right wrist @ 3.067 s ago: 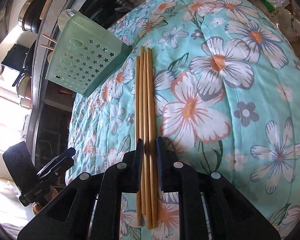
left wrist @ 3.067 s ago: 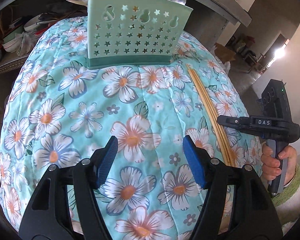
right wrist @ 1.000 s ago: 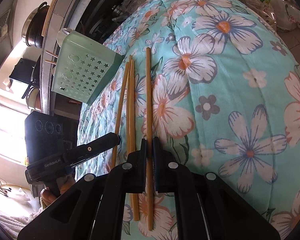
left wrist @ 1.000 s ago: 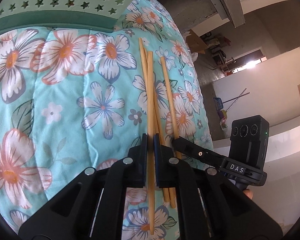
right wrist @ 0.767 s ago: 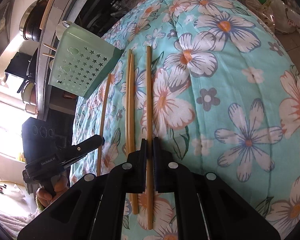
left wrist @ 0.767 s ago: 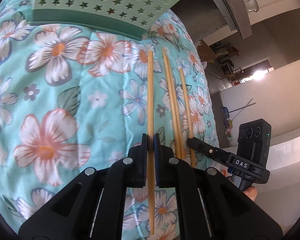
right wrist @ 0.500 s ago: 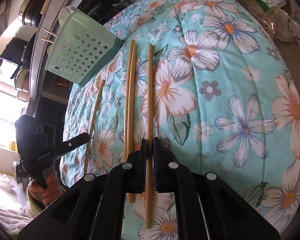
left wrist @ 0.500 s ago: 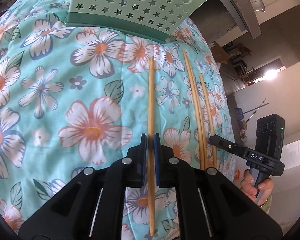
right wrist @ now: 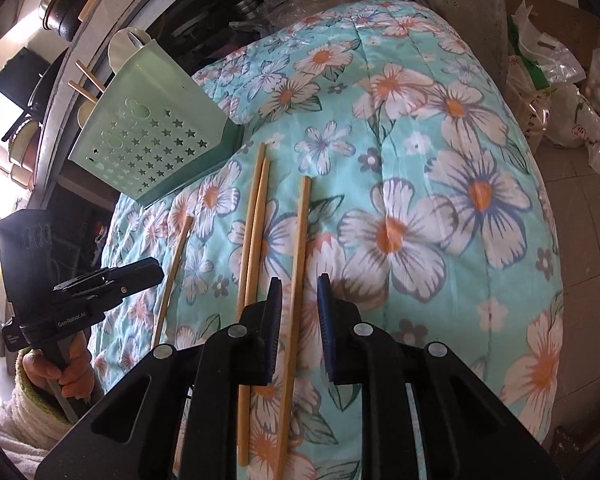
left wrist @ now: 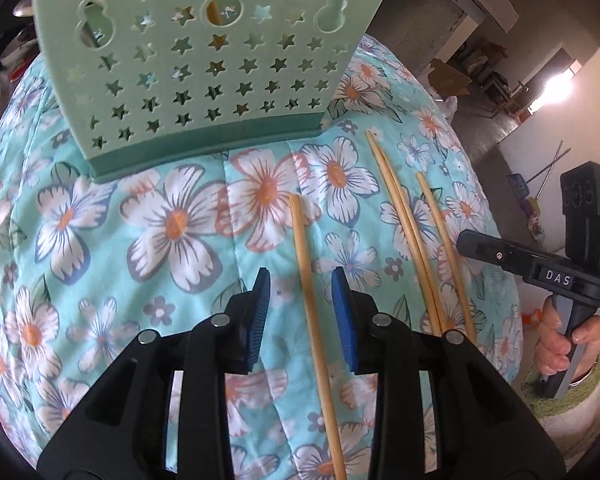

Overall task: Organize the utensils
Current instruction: 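Close the left tool on a chopstick while the right tool closes on another chopstick, then lift a chopstick with the left tool toward the green holder while the right tool lifts its chopstick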

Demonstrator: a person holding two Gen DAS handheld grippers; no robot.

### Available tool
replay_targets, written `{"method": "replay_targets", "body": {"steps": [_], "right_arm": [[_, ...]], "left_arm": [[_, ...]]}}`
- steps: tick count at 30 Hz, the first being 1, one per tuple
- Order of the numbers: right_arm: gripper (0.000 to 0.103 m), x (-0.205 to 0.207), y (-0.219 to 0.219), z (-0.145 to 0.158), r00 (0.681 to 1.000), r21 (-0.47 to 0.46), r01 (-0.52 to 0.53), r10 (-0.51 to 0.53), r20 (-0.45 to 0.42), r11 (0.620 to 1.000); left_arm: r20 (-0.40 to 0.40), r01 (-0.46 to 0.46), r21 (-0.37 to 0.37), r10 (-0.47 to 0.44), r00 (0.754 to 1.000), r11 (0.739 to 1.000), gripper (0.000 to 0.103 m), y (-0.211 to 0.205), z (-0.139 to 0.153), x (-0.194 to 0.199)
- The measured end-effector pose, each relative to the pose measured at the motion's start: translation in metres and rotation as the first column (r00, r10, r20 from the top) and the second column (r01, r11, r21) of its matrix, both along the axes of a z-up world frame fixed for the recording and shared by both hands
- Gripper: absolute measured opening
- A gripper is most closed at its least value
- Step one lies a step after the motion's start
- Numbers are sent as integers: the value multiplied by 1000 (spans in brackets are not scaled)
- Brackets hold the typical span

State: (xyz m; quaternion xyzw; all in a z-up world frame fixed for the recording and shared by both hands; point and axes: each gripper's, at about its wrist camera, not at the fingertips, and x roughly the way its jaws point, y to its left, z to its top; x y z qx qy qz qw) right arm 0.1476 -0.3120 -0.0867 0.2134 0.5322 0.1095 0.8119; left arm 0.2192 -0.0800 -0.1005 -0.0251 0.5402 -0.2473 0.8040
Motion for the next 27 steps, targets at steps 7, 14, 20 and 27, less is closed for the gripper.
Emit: {"method": "replay_targets", "body": {"steps": [7,14,20,27], "right_arm": [[18,30,13,-1,999,-64,-53,53,11,997],[18,49,26,-7,997,-171,-76,78,3,982],[11,54,30,-10,997,-219,-72,76,8,973],[7,51,21,-4,999,-180,-31,35,23,983]], "left_arm": [[25,35,71,-36,999,997,30,-18,-1,21],[19,58,138,-62,998,989,29,-32,-8,29],[34,46,191,-53,998,981,17,-43,-12,30],[31,7,142,-12,999,990,7,-41,-11,29]]}}
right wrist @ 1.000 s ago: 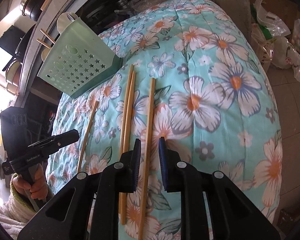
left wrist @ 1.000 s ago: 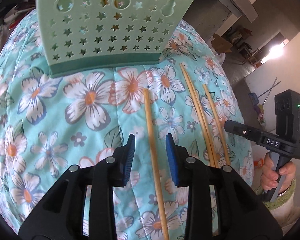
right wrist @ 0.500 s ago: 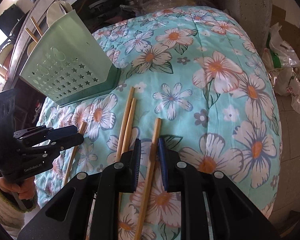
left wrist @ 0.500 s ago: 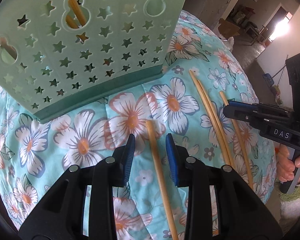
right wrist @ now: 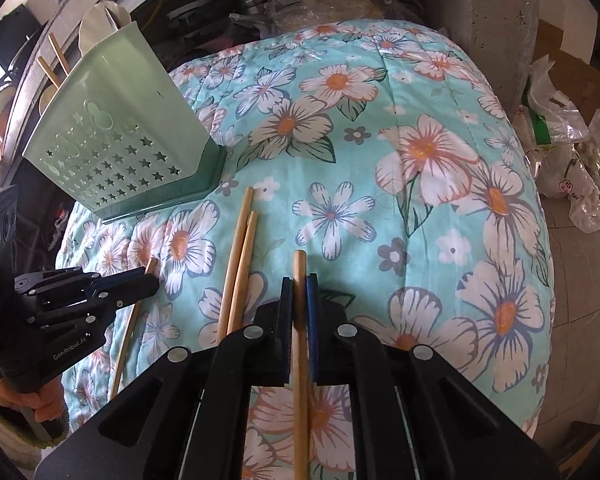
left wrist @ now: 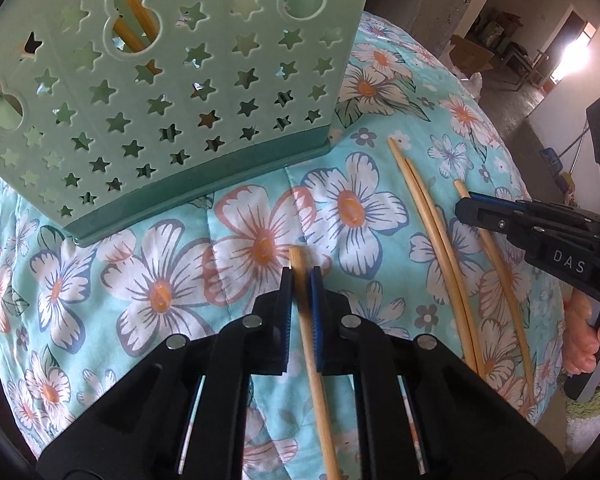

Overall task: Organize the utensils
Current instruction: 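Lift a chopstick with the left tool toward the green holder while the right tool lifts its chopstick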

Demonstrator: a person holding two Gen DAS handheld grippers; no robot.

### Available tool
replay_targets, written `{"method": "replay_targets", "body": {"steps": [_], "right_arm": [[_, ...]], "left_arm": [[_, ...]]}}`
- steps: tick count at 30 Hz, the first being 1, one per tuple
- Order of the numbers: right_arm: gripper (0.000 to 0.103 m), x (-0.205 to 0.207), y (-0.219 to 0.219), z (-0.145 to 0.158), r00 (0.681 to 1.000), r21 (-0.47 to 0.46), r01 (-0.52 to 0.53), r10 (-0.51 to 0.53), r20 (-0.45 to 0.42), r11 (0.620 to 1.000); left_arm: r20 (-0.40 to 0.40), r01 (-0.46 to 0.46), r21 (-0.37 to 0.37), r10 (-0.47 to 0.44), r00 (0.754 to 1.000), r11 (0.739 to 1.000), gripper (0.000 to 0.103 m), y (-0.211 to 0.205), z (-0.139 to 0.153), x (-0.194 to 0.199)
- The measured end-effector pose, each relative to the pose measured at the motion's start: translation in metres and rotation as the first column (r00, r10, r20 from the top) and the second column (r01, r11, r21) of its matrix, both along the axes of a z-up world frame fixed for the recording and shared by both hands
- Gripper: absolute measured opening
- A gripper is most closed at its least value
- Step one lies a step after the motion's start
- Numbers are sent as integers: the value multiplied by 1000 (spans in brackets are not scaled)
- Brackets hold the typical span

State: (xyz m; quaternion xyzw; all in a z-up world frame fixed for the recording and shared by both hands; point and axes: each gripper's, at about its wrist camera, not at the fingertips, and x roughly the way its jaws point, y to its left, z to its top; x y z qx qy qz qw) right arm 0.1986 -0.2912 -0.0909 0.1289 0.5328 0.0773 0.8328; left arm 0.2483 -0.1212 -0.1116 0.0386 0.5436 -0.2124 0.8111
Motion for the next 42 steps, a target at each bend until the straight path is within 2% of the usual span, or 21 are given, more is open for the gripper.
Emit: {"method": "replay_targets", "body": {"steps": [8,14,21,28,31,34,37,39,42], "right_arm": [[7,-18,-6,37,997,45,18,-21,70,999],[6,-38,-4,88,985,96,-4,-12,173,995],[6,-65,4,156,944,99,-63,28,329,993],[6,-71,17,195,903,128,-133,67,424,983],[6,-71,23,202,890,136,-147,71,450,980],[6,-69,28,204,884,135,-148,70,462,980],[6,-67,30,204,886,142,-148,67,459,979],[6,-67,30,204,888,144,-145,65,455,979],[6,-67,30,204,889,147,-144,63,453,979]], "left_arm": [[30,-30,-119,34,999,992,6,31,31,-12],[48,-41,-213,52,997,976,6,62,72,-28],[94,-19,-283,48,994,959,6,103,123,-58],[199,-42,-313,109,974,949,6,144,171,-81],[264,-63,-346,162,951,936,6,163,198,-86],[339,-73,-396,219,915,915,6,180,231,-87],[422,-74,-446,282,861,892,6,193,264,-86],[483,-70,-484,333,810,872,6,202,287,-83],[526,-73,-534,399,751,842,6,209,311,-72]]}}
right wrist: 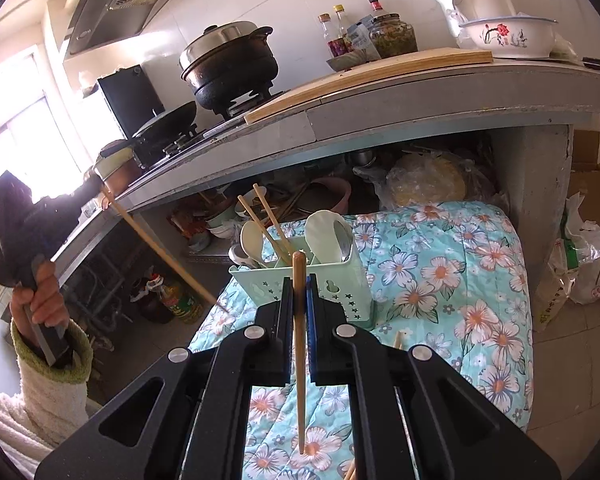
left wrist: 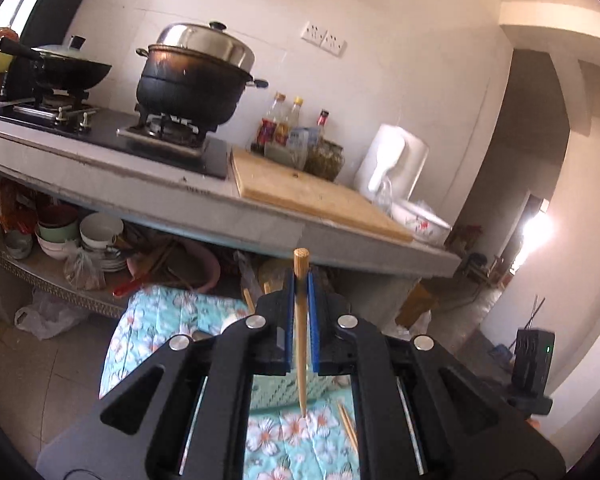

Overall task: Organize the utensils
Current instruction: 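Lift a chopstick with the left tool toward the green holder while the right tool lifts its chopstick, then lower the chopstick into the green holder and open the left tool while the right tool holds its chopstick above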

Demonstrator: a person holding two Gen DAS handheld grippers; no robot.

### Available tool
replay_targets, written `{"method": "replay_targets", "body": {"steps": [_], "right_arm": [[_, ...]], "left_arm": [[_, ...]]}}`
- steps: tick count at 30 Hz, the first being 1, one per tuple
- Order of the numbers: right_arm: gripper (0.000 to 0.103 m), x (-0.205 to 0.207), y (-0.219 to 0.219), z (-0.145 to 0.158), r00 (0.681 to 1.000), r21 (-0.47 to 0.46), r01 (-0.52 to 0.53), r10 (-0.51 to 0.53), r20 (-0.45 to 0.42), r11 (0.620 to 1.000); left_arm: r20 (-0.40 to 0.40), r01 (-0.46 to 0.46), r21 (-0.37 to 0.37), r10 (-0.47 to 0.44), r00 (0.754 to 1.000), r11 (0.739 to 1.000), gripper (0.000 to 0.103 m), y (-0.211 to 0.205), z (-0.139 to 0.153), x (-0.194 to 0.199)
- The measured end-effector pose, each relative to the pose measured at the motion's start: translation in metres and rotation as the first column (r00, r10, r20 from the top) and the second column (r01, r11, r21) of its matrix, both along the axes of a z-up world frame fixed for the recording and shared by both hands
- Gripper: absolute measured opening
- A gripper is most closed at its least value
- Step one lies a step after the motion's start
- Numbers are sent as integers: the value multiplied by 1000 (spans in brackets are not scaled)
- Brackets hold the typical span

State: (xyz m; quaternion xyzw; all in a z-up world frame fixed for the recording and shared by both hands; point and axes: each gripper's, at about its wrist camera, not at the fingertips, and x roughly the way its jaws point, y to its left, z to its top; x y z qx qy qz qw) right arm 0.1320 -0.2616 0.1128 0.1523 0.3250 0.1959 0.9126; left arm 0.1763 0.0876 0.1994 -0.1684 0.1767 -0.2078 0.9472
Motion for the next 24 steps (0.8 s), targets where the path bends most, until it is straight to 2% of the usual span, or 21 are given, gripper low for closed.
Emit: {"method": "replay_targets", "body": {"steps": [4,6,12,24], "right_arm": [[6,-2,-1,2,1000,-1,5,-5,3,1000],[6,-2,-3,1,1000,0,7,-7,2,1000],[6,1,-4,-3,1000,-4,7,-7,-13,1000],[6,10,0,-11,999,-6,-12,12,-37,1000]], "left_arm": [[64,-70,-15,71,995,997,6,-1,12,22],[51,-76,-26,77,996,997,6,-5,8,38],[16,-95,8,95,995,995,6,-19,-17,79],[-49,-89,72,93,994,993,6,-37,-65,110]]}}
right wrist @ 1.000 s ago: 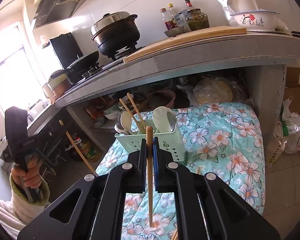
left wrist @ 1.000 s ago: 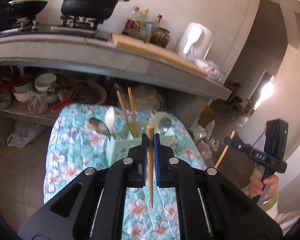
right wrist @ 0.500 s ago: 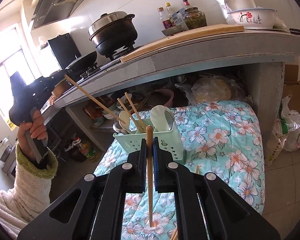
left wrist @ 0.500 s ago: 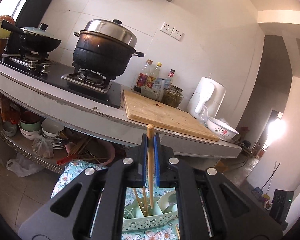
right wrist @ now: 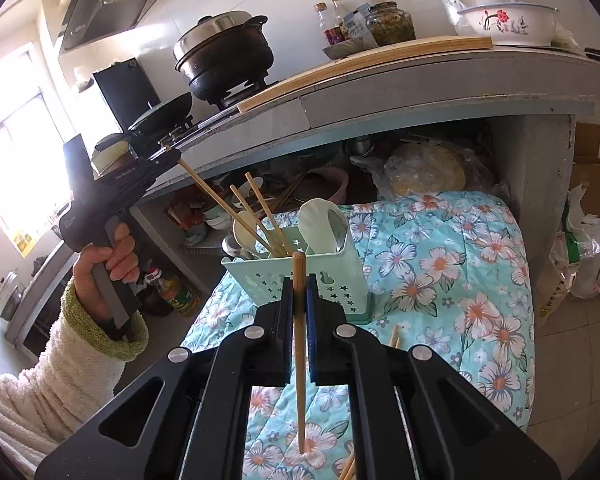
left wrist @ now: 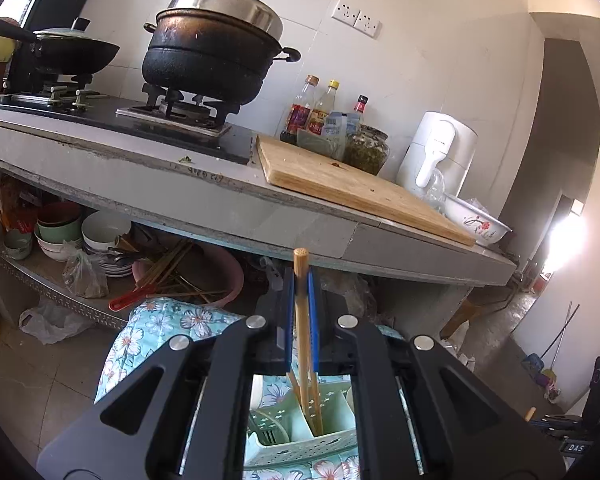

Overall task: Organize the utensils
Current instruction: 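Lower the chopstick into the green holder and open the left tool while the right tool holds its chopstick above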

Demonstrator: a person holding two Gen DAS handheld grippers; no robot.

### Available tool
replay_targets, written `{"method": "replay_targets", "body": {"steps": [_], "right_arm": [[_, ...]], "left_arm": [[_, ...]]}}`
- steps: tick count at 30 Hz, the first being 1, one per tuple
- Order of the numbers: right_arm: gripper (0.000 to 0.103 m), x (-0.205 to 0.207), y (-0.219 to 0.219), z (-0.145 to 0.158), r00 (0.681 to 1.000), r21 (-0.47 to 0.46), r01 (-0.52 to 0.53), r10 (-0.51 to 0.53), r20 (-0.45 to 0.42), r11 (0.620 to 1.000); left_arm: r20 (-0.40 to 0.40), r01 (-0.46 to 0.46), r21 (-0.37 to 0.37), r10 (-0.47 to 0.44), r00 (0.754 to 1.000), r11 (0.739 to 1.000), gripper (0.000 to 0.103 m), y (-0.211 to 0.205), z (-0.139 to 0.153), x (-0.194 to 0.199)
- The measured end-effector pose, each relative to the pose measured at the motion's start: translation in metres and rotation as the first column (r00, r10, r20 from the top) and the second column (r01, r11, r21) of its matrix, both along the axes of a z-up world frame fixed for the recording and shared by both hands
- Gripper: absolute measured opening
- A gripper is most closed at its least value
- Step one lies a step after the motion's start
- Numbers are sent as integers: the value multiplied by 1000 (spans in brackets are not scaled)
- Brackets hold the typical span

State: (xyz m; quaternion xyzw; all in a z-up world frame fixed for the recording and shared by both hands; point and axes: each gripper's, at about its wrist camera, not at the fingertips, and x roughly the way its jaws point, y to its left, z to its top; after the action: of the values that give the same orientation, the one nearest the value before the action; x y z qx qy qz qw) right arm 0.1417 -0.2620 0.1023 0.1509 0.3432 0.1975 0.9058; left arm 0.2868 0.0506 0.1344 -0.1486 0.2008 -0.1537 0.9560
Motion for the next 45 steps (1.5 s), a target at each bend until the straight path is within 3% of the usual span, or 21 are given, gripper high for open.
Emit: {"method": "replay_targets", "body": {"steps": [6,13,14,16,18,20,25,27,32,36,40,45], "right_arm": [[6,0,2,0,1000,-1,-6,6,-3,1000],[6,0,5,2,1000,-9,-7,7,-5,1000],[6,0,5,2,1000,-10,-7,7,-3,1000],[6,0,6,5,1000,-14,-4,4,0,1000],[6,1,8,8,1000,-20,-4,4,6,1000],[6,2,10,12,1000,-26,-5,5,17,1000],[6,6,14,39,996,-26,-5,8,88,1000],[6,9,17,56,990,-26,-5,9,140,1000],[6,25,29,108,959,-2,-12,12,283,1000],[6,50,49,131,940,6,-22,18,340,1000],[6,84,73,134,927,-46,7,11,375,999],[6,122,97,112,929,-117,17,27,370,993]], "left_arm": [[-80,36,-4,-37,996,999,6,-5,-21,11],[-199,103,42,-93,976,994,6,-19,-42,16],[-209,111,45,-99,973,993,9,-20,-44,15],[-225,123,40,-111,968,992,24,-20,-47,14],[-222,128,30,-118,968,991,37,-19,-48,9],[-214,124,33,-115,970,992,42,-17,-47,3],[-178,106,19,-101,979,994,50,-4,-43,-21],[-156,91,22,-86,984,996,58,2,-42,-35],[-130,44,39,-38,991,998,68,18,-49,-73],[-141,14,58,-5,990,998,74,30,-65,-101],[-172,-23,63,34,985,998,74,44,-86,-122],[-211,-65,64,77,974,996,75,62,-107,-139]]}}
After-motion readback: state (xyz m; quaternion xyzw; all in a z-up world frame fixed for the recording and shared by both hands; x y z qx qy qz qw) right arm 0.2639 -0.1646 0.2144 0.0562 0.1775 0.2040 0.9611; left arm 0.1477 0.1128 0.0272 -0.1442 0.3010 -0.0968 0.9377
